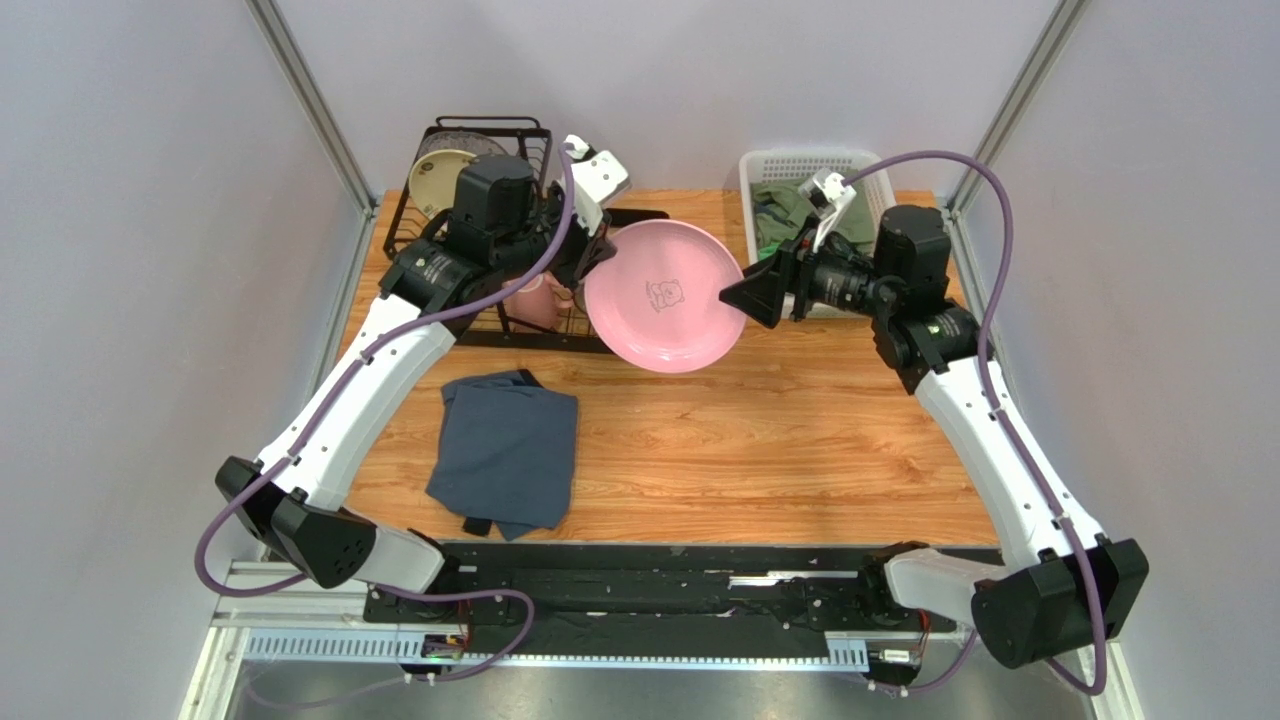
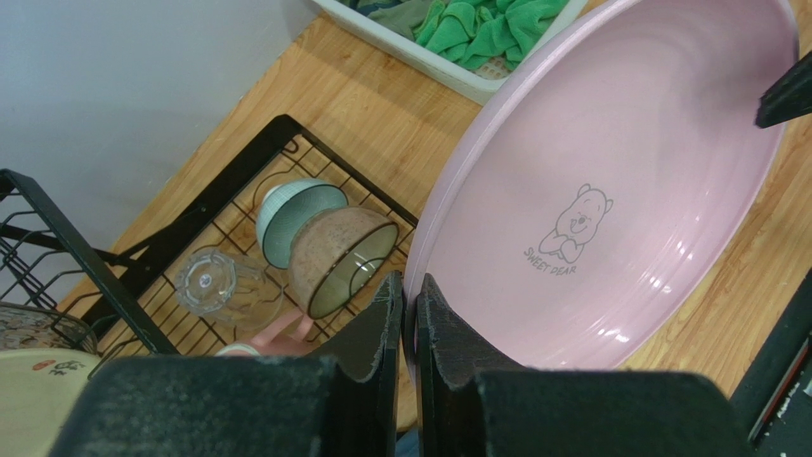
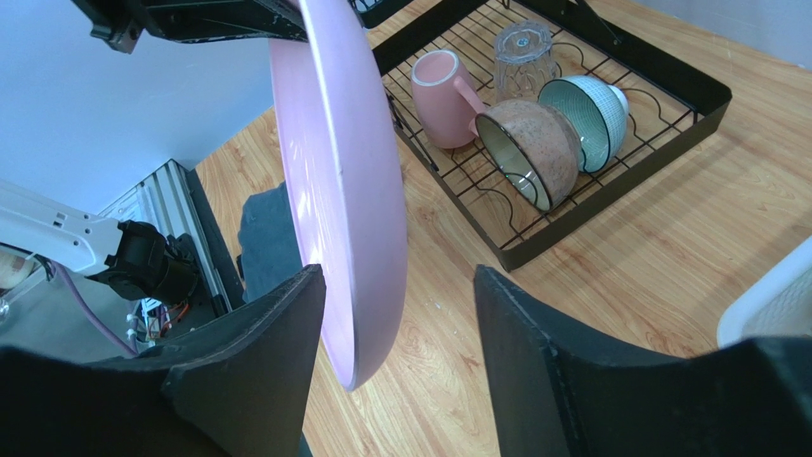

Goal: Unload the mixed dishes from the dish rack
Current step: Pick up the plate from the dish rack.

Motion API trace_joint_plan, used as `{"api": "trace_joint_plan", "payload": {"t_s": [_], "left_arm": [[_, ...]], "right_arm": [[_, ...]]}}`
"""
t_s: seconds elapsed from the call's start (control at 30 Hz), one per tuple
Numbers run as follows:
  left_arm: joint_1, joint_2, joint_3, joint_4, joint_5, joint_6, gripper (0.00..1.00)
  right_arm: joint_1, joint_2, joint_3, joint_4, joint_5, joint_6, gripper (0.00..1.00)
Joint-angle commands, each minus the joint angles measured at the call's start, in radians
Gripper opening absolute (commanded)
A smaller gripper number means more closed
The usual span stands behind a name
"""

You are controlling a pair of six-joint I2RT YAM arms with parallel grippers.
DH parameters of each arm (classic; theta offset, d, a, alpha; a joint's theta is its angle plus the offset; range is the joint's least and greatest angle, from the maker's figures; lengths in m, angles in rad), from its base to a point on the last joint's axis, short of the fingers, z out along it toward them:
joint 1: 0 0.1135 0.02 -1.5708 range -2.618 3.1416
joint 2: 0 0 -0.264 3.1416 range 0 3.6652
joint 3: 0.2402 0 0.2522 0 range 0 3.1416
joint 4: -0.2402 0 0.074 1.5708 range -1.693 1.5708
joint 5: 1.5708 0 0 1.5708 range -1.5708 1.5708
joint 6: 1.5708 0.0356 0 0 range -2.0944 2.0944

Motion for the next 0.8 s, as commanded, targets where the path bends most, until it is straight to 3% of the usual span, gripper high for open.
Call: {"api": "trace_joint_plan", "payload": {"t_s": [0.0,0.2,0.33,0.47,0.6,0.63,0.77], "left_arm": [[-0.005,-0.060,-0.008,0.073,0.029,-0.037,0.00],[-0.007,-0.076,-0.032,0.085,0.043,-0.046,0.00],[-0.007,-0.079,-0.037,0.085,0.046,-0.048,0.06],[-0.007,-0.084,-0.039,0.085,0.029,-0.046,0.29],[-0.005,-0.106,-0.048,0.090,0.009,-0.040,0.49],[-0.005,-0.110,-0.052,0.092,0.001,-0.038,0.60],[-0.005,-0.139,-0.066,0.092,-0.029,-0.020,0.79]], "right_arm": [[0.025,0.039,0.059,0.055,0.046,-0.005,0.60],[0.039,0.067,0.070,0.067,0.061,0.002,0.42],[0.045,0.073,0.070,0.061,0.072,0.001,0.21],[0.045,0.069,0.072,0.041,0.103,-0.019,0.01],[0.045,0.064,0.064,0.012,0.156,-0.056,0.00],[0.044,0.064,0.061,0.004,0.167,-0.062,0.00],[0.042,0.052,0.037,-0.022,0.218,-0.099,0.00]]}}
